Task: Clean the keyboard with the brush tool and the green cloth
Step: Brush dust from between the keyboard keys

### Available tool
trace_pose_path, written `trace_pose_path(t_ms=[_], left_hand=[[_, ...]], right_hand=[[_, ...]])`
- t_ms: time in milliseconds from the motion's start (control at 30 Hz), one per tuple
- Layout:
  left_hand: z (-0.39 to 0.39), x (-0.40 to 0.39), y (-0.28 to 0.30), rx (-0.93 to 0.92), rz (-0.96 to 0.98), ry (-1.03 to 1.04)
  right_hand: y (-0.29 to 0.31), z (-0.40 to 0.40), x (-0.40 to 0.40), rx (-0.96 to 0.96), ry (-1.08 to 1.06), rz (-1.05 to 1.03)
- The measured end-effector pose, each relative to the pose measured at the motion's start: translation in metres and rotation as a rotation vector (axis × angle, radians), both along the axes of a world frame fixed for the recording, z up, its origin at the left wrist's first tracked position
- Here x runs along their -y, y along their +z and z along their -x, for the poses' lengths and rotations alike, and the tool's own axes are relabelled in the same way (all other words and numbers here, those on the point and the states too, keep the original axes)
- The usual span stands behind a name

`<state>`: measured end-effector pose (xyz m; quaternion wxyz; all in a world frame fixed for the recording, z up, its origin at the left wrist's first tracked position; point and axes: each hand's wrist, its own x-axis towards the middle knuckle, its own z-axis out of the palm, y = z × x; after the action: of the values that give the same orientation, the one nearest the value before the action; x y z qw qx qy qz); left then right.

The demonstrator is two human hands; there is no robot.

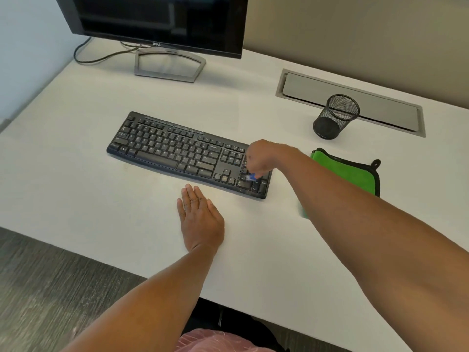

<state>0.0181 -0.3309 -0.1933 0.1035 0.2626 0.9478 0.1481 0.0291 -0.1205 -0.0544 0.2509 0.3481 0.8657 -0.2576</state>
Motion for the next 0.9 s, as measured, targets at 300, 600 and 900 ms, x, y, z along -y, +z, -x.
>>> trace_pose_path(t_ms=[300,600,900], left_hand=[[0.000,-0.001,-0.002,-0.002,0.012,-0.006],[-0.001,-0.001,0.000,-0.008,-0.026,0.016],[0.001,0.001,0.004,0.058,-0.094,0.041]], right_hand=[[0.008,0.009,-0.001,-0.023,0.129,-0.051],[0.005,0.003,-0.009,-0.044,0.031,0.058],[0.009,0.000,0.004,0.154,0.232,-0.125]])
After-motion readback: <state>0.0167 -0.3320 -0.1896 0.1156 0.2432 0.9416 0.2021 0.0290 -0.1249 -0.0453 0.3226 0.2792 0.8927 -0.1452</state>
